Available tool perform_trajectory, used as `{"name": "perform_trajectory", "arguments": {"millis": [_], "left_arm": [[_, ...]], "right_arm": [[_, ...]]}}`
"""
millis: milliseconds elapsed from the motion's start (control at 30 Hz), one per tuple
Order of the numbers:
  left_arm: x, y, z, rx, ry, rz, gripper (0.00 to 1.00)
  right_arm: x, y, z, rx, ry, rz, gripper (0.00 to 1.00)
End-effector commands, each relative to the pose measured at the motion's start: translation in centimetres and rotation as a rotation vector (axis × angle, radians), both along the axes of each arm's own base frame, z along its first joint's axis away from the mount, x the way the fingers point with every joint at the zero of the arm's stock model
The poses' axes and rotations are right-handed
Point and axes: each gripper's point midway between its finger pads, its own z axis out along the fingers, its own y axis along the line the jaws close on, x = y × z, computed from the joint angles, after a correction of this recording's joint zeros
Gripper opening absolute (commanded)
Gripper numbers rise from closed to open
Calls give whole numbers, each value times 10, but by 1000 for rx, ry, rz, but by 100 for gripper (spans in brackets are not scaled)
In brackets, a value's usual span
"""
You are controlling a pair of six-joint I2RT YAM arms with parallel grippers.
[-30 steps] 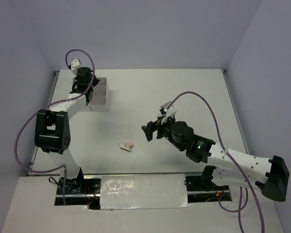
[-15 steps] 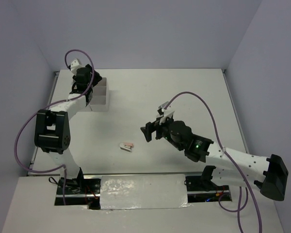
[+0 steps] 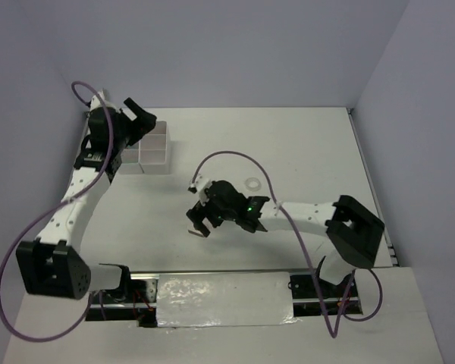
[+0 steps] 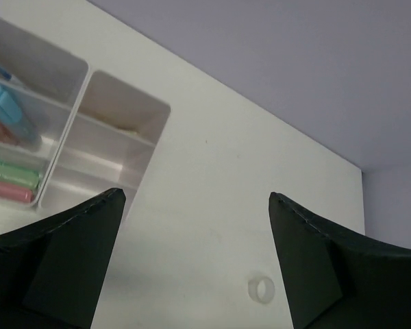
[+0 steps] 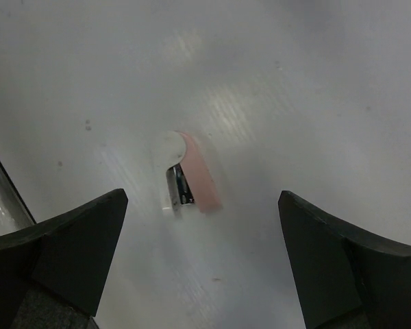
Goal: Sort the stationery into containers
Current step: Pick up the stapler from the center of the board.
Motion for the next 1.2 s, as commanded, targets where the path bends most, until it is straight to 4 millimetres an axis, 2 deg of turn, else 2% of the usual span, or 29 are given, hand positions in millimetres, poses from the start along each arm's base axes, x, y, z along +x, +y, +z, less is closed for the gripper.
{"name": "perform_trajectory", "arguments": {"millis": [0, 33, 67, 133, 267, 367, 433, 500, 733, 767, 800, 833, 933, 1100, 1133, 1167], "left_arm": [[-57, -20, -41, -26, 135, -143, 99], [-72, -19, -32, -8, 104, -157, 99], [-82, -18, -38, 5, 122, -157, 99], [-103, -6, -38, 63, 149, -126, 99], [-123, 2, -33, 136, 151, -136, 99], [-128, -3, -38, 138, 148, -170, 99], [-130, -6, -43, 131, 151, -187, 99], [-130, -7, -45, 127, 154, -196, 99], [-130, -14, -41, 115, 131, -229, 99], [-130, -14, -41, 115, 131, -229, 99], [-130, -14, -40, 115, 129, -232, 99], [-131, -15, -40, 114, 127, -235, 99], [-132, -16, -40, 112, 127, -244, 99], [-134, -17, -41, 109, 120, -251, 99], [-134, -18, -42, 107, 121, -253, 99], [-135, -18, -42, 107, 123, -257, 99]], "right_arm": [[-21, 27, -17, -78, -9, 217, 99], [-26, 31, -19, -72, -6, 258, 99], [-30, 34, -22, -66, 2, 288, 99], [-35, 37, -29, -71, 5, 320, 98], [-17, 40, -43, -134, -32, 264, 96], [-10, 42, -57, -191, -39, 249, 91], [-10, 41, -70, -232, -25, 250, 84], [-14, 39, -79, -267, -21, 248, 71], [-12, 26, -90, -336, -36, 187, 67], [-13, 24, -92, -345, -36, 181, 64], [-10, 18, -94, -367, -37, 159, 55], [-11, 15, -96, -377, -35, 153, 52], [-13, 8, -94, -380, -32, 137, 56], [-16, 13, -85, -335, -28, 148, 62], [-15, 12, -86, -343, -28, 142, 67], [-14, 9, -89, -355, -22, 130, 82]]}}
